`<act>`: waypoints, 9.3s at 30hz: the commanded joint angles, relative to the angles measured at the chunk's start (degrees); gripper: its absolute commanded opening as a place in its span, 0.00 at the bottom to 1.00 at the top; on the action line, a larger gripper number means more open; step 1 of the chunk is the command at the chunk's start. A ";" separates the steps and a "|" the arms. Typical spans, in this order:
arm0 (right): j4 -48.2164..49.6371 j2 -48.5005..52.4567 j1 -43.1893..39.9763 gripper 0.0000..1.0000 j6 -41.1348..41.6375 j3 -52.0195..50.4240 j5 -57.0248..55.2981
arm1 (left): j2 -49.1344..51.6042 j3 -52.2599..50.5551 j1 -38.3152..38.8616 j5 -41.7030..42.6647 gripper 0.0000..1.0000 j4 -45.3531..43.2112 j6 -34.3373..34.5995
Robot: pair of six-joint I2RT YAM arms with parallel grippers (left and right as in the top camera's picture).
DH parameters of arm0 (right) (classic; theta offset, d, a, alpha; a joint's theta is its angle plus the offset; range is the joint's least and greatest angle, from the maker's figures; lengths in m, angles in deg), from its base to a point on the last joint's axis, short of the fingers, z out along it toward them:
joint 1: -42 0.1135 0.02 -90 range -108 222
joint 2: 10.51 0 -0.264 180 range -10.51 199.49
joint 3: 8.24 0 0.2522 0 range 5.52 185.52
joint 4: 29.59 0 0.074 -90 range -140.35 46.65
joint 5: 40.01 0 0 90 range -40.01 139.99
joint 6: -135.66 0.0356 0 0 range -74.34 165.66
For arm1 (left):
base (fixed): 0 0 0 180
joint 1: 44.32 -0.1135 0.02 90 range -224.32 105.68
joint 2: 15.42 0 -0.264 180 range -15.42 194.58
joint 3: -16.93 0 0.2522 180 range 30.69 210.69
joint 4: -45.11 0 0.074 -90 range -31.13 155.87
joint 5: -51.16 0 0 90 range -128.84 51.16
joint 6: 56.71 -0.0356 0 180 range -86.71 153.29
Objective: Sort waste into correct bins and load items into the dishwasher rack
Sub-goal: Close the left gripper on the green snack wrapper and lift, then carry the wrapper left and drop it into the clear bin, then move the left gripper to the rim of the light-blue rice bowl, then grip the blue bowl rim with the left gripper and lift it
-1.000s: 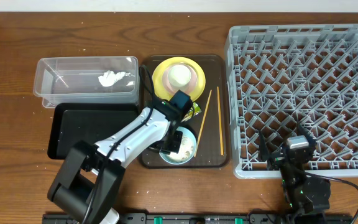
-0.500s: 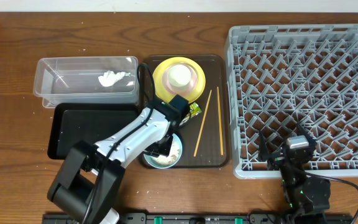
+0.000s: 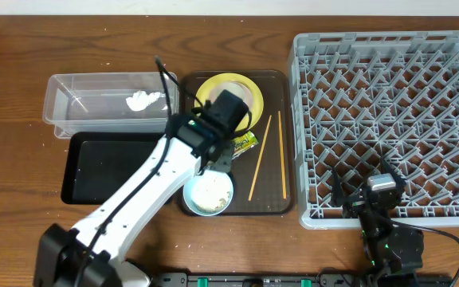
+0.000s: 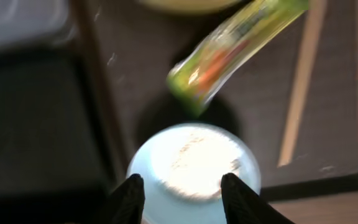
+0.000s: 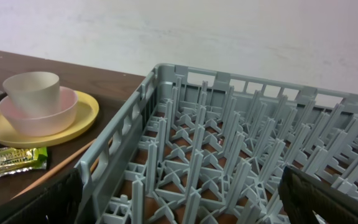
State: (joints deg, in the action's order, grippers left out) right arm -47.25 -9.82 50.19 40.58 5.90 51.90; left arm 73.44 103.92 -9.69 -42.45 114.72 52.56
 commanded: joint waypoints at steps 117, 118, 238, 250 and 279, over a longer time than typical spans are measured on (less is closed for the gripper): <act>-0.22 -0.31 0.46 0.99 -0.57 -0.07 -0.17 | -2.25 -0.15 -34.40 9.20 0.22 -8.98 21.00; -0.22 -0.31 0.46 0.99 -0.57 -0.07 -0.17 | -2.45 -0.15 -34.40 9.20 0.19 -4.76 21.00; -0.22 -0.31 0.46 0.99 -0.57 -0.07 -0.17 | 5.77 -14.91 12.07 -2.62 0.06 -17.57 8.00; -0.22 -0.31 0.46 0.99 -0.57 -0.07 -0.17 | 3.21 -14.91 11.89 -3.56 0.06 -19.30 4.28; -0.22 -0.31 0.46 0.99 -0.57 -0.07 -0.17 | -5.88 -14.91 10.27 -2.67 0.06 -18.64 0.96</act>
State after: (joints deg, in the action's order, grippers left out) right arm -47.25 -9.82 50.19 40.58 5.90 51.88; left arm 71.18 87.31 1.89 -44.36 95.58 54.00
